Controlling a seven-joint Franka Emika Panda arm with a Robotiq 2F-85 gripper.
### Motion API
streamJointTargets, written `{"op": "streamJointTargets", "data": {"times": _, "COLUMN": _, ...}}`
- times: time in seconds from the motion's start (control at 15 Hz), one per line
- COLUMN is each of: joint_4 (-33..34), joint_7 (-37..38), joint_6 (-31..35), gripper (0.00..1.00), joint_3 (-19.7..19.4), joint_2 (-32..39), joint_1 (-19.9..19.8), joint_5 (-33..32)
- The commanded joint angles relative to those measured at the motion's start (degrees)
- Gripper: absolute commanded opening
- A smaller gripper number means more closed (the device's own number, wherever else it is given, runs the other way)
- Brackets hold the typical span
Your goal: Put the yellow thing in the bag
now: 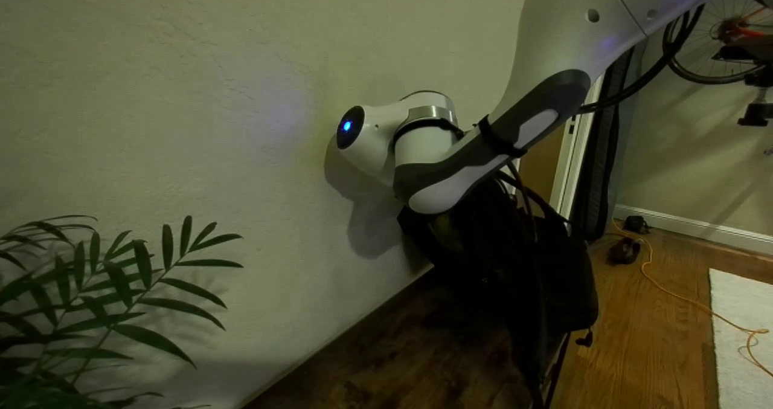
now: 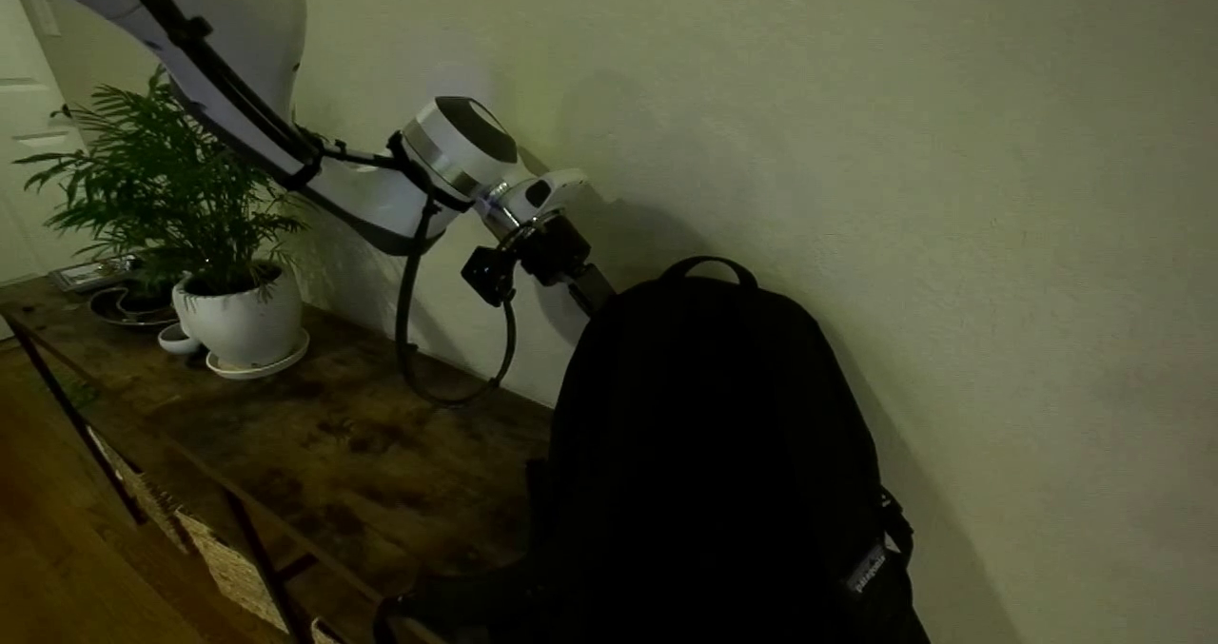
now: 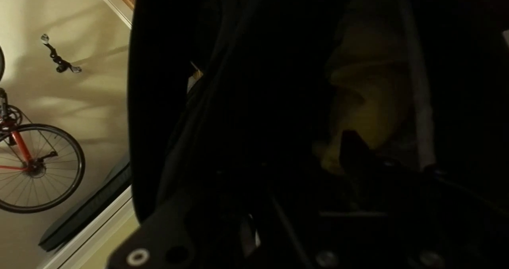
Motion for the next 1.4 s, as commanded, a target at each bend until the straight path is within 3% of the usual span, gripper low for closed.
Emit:
{"op": "streamJointTargets", "data": {"times": 0.0, "joint_4": -2.4, "joint_7": 1.0, "joint_6": -0.9, "gripper": 0.77, "joint_3": 1.5, "joint_2": -2.8, "joint_1": -0.1, "joint_5": 0.5}}
{"op": "streamJointTargets", "data": {"times": 0.27, "joint_4": -3.4, "joint_7": -1.0, "joint_6": -0.4, "gripper": 1.00, "joint_3": 4.3, "joint_2": -5.1, "joint_1": -0.2, "joint_5": 2.2}}
{"op": "streamJointTargets", "data": {"times": 0.67, "joint_4": -5.4, "joint_7": -7.7, "joint_6": 0.8, "gripper": 1.00, "joint_3": 9.4, "joint_2": -10.3, "joint_1": -1.1, "joint_5": 11.9}}
{"op": "streamJointTargets", "data": {"times": 1.33, "joint_4": -12.2, "joint_7": -31.5, "joint_6": 2.1, "gripper": 1.00, "joint_3": 14.8, "joint_2": -19.6, "joint_1": -2.9, "joint_5": 30.8}}
